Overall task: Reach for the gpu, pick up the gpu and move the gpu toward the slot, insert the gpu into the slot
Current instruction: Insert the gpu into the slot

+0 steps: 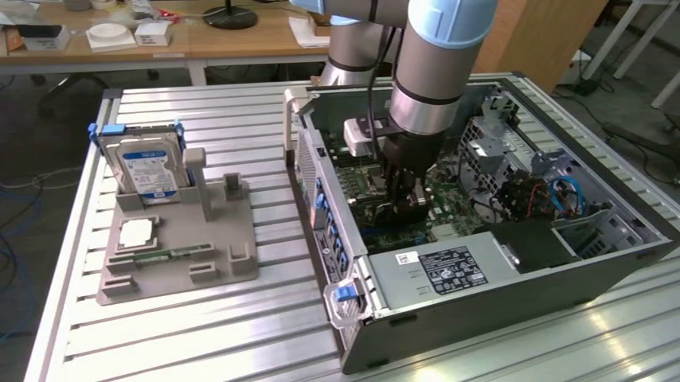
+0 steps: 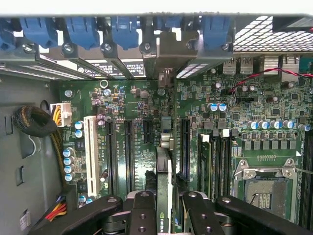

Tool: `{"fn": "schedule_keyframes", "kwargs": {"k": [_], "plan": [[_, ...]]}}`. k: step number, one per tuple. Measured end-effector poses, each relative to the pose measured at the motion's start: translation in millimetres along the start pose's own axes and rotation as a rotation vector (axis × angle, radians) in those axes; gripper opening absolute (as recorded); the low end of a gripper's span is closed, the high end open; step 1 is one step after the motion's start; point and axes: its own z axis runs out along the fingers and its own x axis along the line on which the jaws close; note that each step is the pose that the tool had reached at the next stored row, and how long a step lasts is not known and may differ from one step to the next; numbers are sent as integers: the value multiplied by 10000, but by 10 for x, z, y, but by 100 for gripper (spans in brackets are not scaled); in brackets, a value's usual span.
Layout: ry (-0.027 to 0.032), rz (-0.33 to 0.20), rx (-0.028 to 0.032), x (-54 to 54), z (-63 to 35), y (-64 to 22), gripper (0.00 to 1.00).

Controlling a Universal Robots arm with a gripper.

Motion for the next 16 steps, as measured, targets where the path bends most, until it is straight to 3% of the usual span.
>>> {"fn": "schedule_keyframes", "kwargs": {"k": [16], "plan": [[10, -3, -3, 3, 82, 8, 25]]}}
